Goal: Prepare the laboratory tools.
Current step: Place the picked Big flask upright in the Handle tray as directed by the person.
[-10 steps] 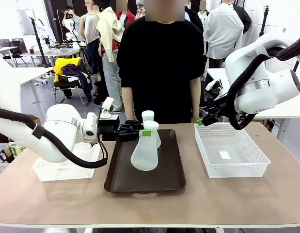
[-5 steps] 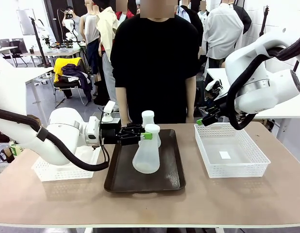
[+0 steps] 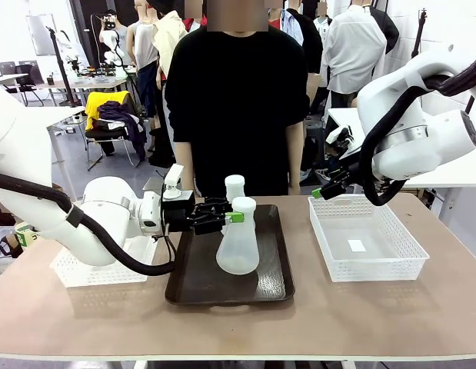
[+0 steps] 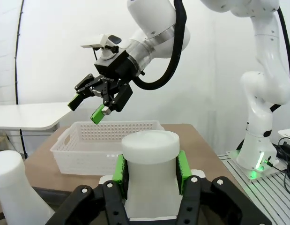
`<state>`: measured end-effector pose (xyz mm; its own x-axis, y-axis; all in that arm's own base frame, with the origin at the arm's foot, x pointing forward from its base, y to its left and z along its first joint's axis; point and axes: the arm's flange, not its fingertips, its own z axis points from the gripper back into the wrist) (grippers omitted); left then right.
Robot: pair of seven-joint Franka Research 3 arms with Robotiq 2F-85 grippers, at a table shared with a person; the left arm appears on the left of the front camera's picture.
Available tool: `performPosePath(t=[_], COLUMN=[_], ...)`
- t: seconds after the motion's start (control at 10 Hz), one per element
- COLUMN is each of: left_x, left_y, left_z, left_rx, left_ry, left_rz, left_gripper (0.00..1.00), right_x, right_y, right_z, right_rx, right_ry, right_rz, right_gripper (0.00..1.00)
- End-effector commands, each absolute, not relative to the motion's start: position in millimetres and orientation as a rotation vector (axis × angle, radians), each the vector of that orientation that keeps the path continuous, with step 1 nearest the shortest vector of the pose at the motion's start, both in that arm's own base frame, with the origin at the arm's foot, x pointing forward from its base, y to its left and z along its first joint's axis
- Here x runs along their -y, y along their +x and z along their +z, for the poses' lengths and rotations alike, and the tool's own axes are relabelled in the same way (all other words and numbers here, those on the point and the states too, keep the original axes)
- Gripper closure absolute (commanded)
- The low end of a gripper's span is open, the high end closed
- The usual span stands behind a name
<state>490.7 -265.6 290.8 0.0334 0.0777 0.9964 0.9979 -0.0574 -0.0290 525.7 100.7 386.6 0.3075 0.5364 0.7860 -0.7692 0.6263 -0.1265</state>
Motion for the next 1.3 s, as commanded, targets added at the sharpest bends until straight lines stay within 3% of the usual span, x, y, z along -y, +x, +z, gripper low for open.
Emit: performPosePath(t=[0.0, 0.1, 0.6, 1.2], left_x=[267, 266, 258, 240], left_y=[495, 494, 490, 490], left_z=[288, 287, 289, 292], left_rx=[1.272, 1.256, 1.227, 1.108], left_ry=[-1.298, -1.292, -1.232, -1.135], left_rz=[-1.156, -1.140, -1.181, -1.185], left_gripper=[1.00, 0.97, 0.01, 0.00], right_x=[-101, -101, -101, -101], right_y=[528, 528, 528, 528], right_z=[387, 387, 387, 387], right_rx=[0.905, 0.905, 0.905, 0.905], right_ry=[0.291, 0.291, 0.291, 0.291], right_rz=[0.887, 0.887, 0.887, 0.887], right_gripper=[0.00, 0.00, 0.00, 0.00])
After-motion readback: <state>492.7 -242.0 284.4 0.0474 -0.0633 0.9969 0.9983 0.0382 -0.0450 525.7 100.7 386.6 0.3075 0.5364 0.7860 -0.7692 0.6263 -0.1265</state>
